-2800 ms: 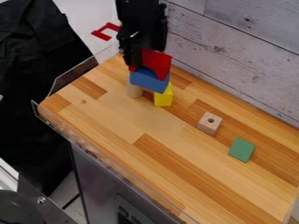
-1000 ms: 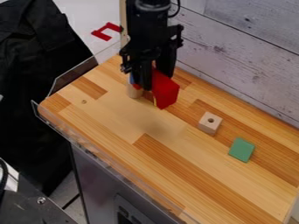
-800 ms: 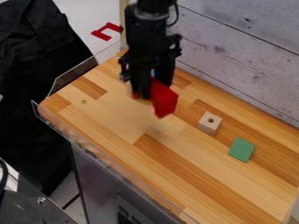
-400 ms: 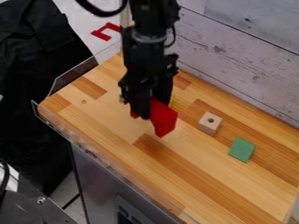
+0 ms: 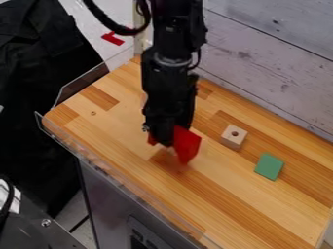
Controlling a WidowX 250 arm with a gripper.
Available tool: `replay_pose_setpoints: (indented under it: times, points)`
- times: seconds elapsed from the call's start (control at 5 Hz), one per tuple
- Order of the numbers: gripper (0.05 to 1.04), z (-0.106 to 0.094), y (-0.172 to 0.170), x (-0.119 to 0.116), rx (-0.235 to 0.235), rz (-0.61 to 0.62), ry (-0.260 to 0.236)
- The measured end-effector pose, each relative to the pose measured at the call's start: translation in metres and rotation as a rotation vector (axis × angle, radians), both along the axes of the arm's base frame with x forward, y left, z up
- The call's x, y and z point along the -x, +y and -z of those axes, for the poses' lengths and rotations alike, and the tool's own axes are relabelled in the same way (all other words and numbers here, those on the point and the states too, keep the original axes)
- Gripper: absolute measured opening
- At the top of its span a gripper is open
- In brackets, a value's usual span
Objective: Put the red arch from the tower and put it in the middle of the table
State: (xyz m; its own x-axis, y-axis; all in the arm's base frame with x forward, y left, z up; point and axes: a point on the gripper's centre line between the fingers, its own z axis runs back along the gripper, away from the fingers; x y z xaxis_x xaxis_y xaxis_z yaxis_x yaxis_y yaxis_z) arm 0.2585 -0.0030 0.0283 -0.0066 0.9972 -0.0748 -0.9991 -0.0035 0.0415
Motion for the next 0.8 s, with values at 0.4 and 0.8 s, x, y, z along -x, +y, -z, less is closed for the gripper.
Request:
replay_pose_setpoints:
  times: [0.4, 0.8]
  points:
    - [0.562, 0.0090, 0.0020, -0.0024, 0.018, -0.004, -0.058]
    - [0.562, 0.0119, 0.0039, -0.0024, 0.018, -0.004, -0.071]
